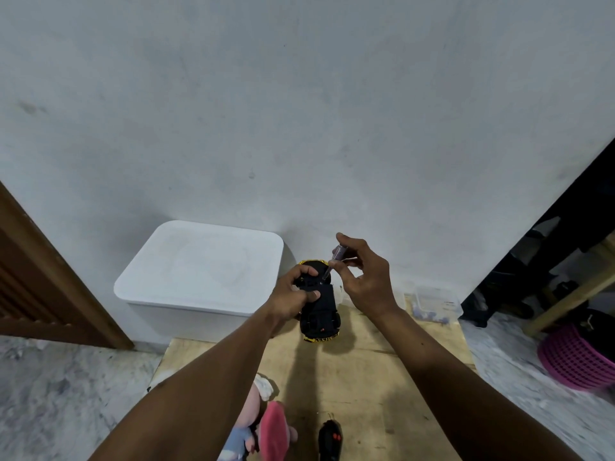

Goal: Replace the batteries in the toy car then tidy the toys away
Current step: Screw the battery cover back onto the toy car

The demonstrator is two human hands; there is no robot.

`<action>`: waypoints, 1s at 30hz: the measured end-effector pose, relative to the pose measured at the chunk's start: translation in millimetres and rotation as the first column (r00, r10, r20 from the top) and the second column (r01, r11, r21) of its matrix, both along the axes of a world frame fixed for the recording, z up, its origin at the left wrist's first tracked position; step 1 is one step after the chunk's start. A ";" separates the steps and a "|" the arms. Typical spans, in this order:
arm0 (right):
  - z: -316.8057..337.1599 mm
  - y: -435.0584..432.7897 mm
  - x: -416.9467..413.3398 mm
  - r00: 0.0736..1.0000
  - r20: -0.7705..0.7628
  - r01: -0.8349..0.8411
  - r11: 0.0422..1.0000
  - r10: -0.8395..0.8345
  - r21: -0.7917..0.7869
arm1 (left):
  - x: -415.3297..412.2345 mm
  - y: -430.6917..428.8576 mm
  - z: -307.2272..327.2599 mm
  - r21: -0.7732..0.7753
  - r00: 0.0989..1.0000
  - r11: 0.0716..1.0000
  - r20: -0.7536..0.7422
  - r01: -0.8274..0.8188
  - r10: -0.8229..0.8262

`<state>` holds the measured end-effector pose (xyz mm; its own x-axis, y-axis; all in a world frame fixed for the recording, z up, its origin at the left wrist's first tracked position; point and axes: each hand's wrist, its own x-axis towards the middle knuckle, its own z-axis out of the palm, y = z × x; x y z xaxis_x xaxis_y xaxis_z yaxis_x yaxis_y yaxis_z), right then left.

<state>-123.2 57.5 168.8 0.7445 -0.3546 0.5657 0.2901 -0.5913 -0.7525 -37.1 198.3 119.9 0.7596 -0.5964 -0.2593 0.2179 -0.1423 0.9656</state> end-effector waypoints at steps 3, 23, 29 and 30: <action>0.5 0.7 0.9 0.999 0.002 -0.044 0.998 0.044 -0.036 | -1.3 -0.1 0.2 -0.006 1.000 1.000 -0.005 0.001 -0.001; 2.3 4.6 1.7 0.999 -0.039 -0.035 0.999 0.034 -0.022 | 2.7 -4.3 1.1 -0.019 1.000 1.000 -0.009 0.004 -0.004; 3.4 4.9 5.2 0.998 -0.059 -0.032 0.998 0.035 0.057 | 3.1 -3.0 2.4 -0.004 1.000 1.000 -0.008 0.019 -0.019; 4.2 4.4 5.9 0.998 -0.058 -0.034 0.997 0.039 0.073 | 2.3 -2.9 2.5 -0.007 1.000 1.000 -0.012 0.018 -0.018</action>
<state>-117.2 61.9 173.0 0.7892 -0.3646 0.4943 0.2640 -0.5253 -0.8090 -34.8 195.4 122.3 0.7458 -0.6117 -0.2639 0.2265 -0.1397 0.9639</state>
